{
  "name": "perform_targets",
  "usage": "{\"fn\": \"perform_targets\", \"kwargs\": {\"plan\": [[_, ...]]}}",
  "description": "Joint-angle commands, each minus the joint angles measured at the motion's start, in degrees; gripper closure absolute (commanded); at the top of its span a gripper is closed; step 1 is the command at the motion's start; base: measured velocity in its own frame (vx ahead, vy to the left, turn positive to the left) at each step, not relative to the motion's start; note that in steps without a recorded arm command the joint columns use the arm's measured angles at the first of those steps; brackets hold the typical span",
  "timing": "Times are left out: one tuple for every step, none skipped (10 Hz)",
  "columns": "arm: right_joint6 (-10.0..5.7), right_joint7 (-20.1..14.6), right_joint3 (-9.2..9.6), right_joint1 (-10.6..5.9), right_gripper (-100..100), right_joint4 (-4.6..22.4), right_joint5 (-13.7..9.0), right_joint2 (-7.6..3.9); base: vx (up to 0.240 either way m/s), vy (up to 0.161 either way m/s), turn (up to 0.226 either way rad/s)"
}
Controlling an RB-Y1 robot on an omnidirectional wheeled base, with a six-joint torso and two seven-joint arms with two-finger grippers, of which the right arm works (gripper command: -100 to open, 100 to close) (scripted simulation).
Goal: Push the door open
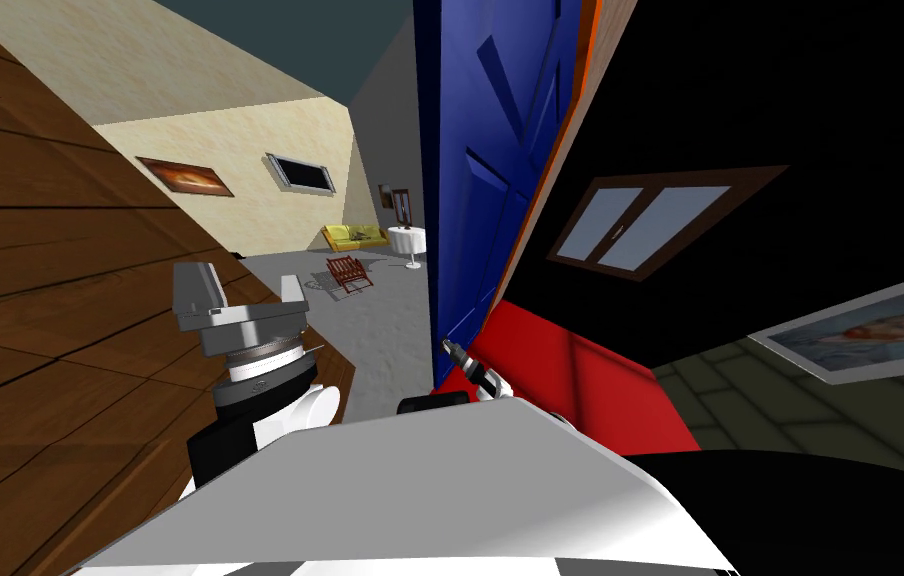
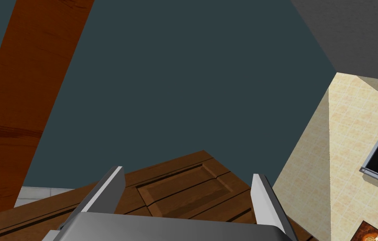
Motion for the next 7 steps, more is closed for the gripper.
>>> {"fn": "perform_targets", "kwargs": {"plan": [[-0.17, -0.03, -0.02, 0.04, 100, -0.06, -0.03, -0.02, 0.0, 0.0, 0.0], [-0.17, -0.03, -0.02, 0.04, 100, -0.06, -0.03, -0.02, 0.0, 0.0, 0.0], [-0.17, -0.03, -0.02, 0.04, 100, -0.06, -0.03, -0.02, 0.0, 0.0, 0.0], [0.54, 1.0, -0.66, -0.17, 100, 0.22, -0.72, 0.4, 0.076, 0.062, -0.022], [0.73, 1.36, -0.91, -0.23, 100, 0.3, -0.98, 0.53, 0.129, 0.096, -0.028], [1.12, 2.12, -1.43, -0.36, 100, 0.46, -1.52, 0.82, 0.133, 0.102, -0.022], [1.36, 2.58, -1.74, -0.43, 100, 0.56, -1.85, 1.0, 0.119, 0.113, -0.017]]}}
